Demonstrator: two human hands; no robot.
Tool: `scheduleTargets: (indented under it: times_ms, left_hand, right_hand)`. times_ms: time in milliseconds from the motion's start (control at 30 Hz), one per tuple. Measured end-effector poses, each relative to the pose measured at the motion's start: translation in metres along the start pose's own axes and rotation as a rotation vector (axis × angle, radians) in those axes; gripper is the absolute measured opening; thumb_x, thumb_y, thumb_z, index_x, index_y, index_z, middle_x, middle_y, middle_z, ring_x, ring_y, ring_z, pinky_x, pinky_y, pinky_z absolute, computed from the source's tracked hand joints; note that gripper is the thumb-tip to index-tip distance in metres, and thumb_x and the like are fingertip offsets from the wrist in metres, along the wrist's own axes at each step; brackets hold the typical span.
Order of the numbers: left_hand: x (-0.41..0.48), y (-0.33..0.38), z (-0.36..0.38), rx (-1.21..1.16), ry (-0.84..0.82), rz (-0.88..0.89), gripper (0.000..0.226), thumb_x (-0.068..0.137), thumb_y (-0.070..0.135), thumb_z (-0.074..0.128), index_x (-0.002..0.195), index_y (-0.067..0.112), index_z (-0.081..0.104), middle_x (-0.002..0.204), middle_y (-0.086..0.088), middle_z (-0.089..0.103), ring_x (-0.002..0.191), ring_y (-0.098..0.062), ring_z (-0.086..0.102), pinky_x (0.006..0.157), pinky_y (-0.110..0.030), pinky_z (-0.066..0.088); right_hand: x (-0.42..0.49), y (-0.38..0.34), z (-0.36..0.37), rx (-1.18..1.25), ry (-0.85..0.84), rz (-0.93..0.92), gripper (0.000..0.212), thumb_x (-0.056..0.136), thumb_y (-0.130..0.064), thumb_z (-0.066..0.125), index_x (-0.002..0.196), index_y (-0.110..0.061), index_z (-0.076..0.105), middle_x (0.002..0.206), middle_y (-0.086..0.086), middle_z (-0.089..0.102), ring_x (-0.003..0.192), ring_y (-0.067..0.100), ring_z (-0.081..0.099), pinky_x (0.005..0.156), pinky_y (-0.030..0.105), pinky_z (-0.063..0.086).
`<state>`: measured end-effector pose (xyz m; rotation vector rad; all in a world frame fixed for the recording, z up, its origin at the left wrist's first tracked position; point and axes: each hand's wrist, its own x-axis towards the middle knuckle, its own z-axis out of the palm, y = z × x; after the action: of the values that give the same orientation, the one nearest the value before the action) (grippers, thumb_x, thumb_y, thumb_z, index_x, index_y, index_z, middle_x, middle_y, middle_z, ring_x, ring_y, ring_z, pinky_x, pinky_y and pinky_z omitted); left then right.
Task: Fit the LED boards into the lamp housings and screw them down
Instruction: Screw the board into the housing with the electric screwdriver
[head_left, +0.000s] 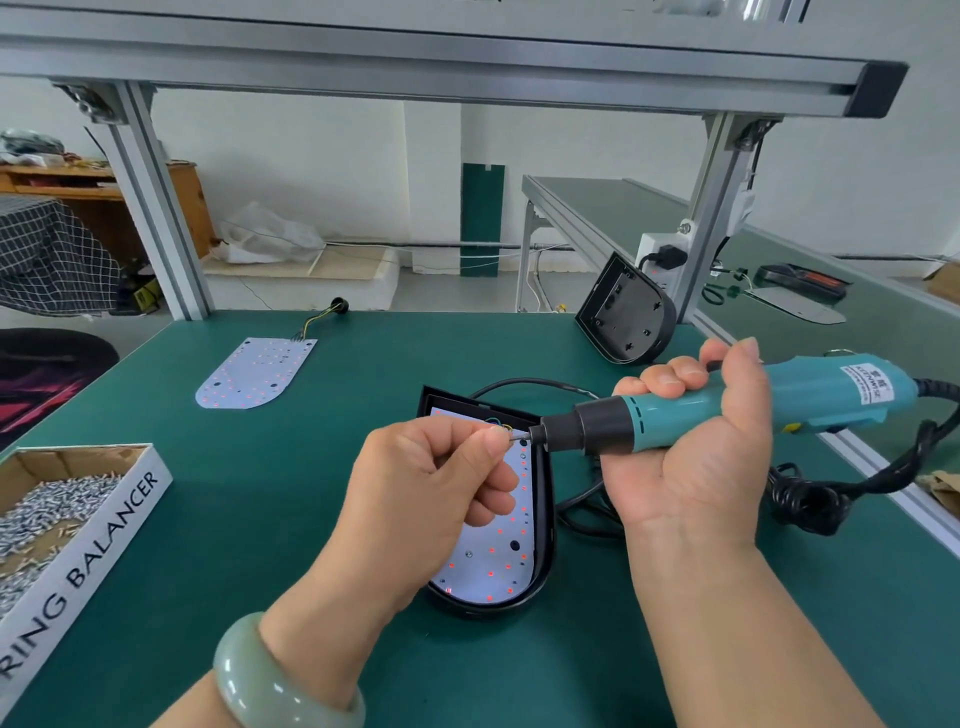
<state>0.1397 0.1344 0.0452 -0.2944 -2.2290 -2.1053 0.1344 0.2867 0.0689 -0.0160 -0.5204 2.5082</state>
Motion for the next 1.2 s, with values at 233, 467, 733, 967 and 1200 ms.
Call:
scheduleTargets:
  times_ms: [233, 467, 733, 967, 1200]
  left_hand:
    - [0.000, -0.003, 0.004, -0.041, 0.048, 0.025, 0.022, 0.085, 0.013, 0.067, 0.065, 0.019, 0.072, 0.063, -0.004, 0.071, 0.053, -0.012, 0.066, 0.049, -0.016, 0.048]
    - [0.012, 0.000, -0.017, 0.147, 0.201, 0.067, 0.020, 0.080, 0.030, 0.070, 0.100, 0.024, 0.069, 0.073, 0.008, 0.073, 0.062, 0.004, 0.064, 0.057, -0.009, 0.049]
    - [0.032, -0.025, -0.029, 0.373, -0.094, -0.484, 0.035, 0.080, 0.034, 0.072, 0.099, 0.005, 0.069, 0.095, -0.014, 0.074, 0.085, -0.032, 0.070, 0.081, -0.046, 0.056]
    - [0.047, -0.032, -0.031, 0.583, -0.164, -0.467, 0.015, 0.079, 0.022, 0.065, 0.079, 0.010, 0.056, 0.070, -0.009, 0.053, 0.061, -0.022, 0.043, 0.062, -0.030, 0.036]
    - [0.050, -0.037, -0.031, 0.617, -0.165, -0.426, 0.020, 0.080, 0.025, 0.065, 0.076, 0.013, 0.049, 0.070, -0.007, 0.047, 0.061, -0.020, 0.039, 0.061, -0.029, 0.033]
  right_hand:
    - [0.001, -0.001, 0.000, 0.010, 0.018, 0.000, 0.020, 0.094, -0.032, 0.054, 0.078, -0.022, 0.050, 0.057, -0.011, 0.044, 0.047, 0.005, 0.043, 0.051, 0.017, 0.041]
    - [0.006, -0.004, -0.005, -0.015, 0.036, -0.023, 0.021, 0.095, -0.032, 0.054, 0.078, -0.021, 0.048, 0.058, -0.011, 0.044, 0.048, 0.006, 0.043, 0.053, 0.019, 0.040]
    - [0.025, 0.018, 0.000, -0.175, 0.052, -0.008, 0.018, 0.093, -0.022, 0.061, 0.081, -0.022, 0.047, 0.058, -0.007, 0.046, 0.050, 0.009, 0.042, 0.055, 0.020, 0.038]
    - [0.042, 0.059, 0.011, -0.296, 0.015, 0.011, 0.018, 0.091, -0.016, 0.063, 0.082, -0.018, 0.048, 0.054, -0.003, 0.046, 0.045, 0.010, 0.043, 0.048, 0.020, 0.041]
    - [0.052, 0.077, 0.012, -0.435, -0.079, -0.061, 0.022, 0.091, -0.012, 0.062, 0.073, -0.020, 0.051, 0.048, -0.005, 0.049, 0.043, 0.011, 0.046, 0.054, 0.025, 0.040]
